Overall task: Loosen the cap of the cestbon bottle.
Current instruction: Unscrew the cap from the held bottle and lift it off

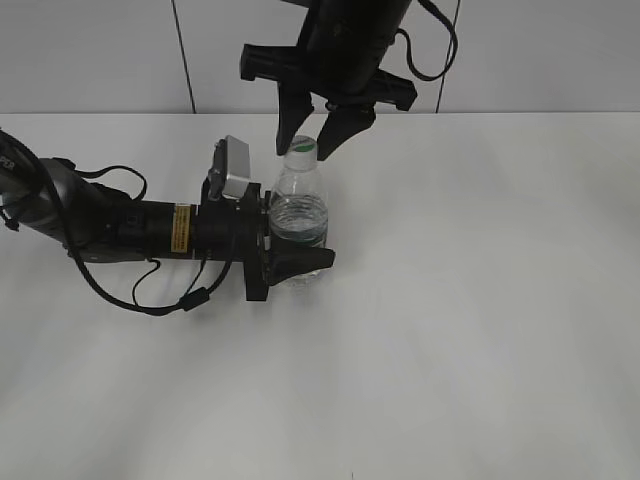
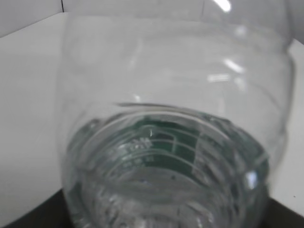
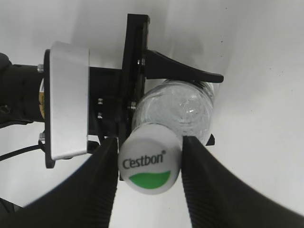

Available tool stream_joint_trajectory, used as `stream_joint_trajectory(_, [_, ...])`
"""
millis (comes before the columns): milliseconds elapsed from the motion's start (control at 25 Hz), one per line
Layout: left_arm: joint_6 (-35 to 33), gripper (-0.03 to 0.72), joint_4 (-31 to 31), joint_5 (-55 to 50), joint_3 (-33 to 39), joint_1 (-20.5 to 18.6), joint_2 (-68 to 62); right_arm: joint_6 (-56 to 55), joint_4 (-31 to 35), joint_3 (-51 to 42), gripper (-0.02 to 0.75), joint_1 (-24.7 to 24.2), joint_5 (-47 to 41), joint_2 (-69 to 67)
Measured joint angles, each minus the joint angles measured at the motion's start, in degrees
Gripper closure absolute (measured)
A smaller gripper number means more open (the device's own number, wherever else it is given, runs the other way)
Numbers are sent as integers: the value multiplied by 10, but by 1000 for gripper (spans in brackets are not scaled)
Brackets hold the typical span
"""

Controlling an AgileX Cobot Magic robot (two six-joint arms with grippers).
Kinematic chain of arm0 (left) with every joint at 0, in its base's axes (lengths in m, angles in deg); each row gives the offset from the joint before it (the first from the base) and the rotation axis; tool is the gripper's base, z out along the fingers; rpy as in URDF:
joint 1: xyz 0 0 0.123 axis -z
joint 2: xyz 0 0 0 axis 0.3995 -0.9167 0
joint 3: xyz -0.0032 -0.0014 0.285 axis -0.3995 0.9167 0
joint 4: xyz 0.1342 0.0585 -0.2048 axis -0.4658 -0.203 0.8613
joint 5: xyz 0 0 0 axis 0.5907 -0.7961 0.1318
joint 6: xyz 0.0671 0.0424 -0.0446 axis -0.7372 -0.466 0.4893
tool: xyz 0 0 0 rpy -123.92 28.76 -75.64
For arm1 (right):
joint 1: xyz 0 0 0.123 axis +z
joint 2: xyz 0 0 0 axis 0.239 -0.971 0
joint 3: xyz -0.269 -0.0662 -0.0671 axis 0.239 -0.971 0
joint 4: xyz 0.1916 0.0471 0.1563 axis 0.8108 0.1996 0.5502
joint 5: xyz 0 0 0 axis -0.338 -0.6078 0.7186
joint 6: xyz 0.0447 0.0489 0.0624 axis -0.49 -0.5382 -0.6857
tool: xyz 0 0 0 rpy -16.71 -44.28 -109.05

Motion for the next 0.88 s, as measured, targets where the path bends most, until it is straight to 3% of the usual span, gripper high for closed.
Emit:
stream_joint_trajectory(560, [0, 278, 0, -1, 0, 0, 0, 13, 2, 1, 430, 0, 1, -3])
stream_joint_trajectory(880, [-1, 278, 0, -1, 0, 0, 0, 125, 4, 1, 433, 0, 2, -3])
